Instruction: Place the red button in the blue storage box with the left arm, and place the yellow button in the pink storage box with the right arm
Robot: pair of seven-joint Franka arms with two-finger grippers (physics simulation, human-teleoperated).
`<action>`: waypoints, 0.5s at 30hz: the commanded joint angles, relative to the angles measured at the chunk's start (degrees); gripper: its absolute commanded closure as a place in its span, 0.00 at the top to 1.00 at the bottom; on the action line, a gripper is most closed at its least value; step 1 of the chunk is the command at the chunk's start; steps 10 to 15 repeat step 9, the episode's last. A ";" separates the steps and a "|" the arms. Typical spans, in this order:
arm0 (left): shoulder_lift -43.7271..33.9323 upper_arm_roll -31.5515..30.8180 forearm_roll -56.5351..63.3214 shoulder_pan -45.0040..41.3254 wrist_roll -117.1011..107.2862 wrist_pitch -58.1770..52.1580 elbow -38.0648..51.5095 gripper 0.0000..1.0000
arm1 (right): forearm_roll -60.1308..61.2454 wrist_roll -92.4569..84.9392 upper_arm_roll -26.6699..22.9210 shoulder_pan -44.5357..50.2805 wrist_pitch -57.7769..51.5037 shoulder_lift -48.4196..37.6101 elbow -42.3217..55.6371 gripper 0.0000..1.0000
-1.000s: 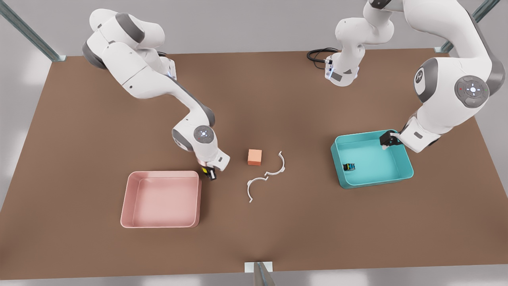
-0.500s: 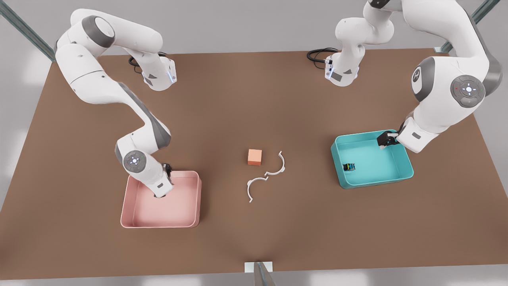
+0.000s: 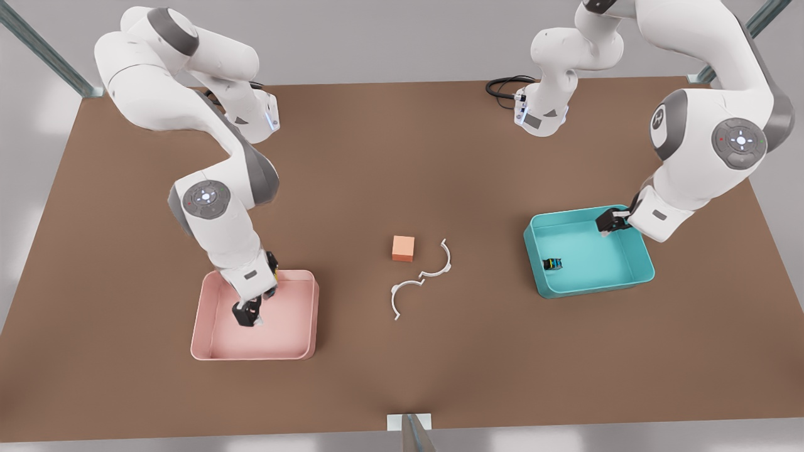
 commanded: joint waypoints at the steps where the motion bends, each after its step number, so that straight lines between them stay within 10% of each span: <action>1: -0.06 0.06 0.14 0.13 -1.50 0.00 0.12 1.00 | 13.58 38.45 -10.11 3.02 -5.84 -8.81 -0.14 1.00; 2: -0.06 0.06 0.05 0.22 -1.50 0.09 0.12 1.00 | 24.67 38.89 -33.05 16.82 -10.83 -14.70 -0.31 1.00; 3: -0.06 0.06 -0.03 0.13 -1.50 0.09 0.12 1.00 | 26.70 42.84 -41.07 20.44 -16.64 -17.78 -0.40 1.00; 15: -0.06 0.15 0.05 0.13 -1.59 0.00 0.12 1.00 | 29.16 53.74 -40.90 14.29 -23.68 -21.48 -6.38 1.00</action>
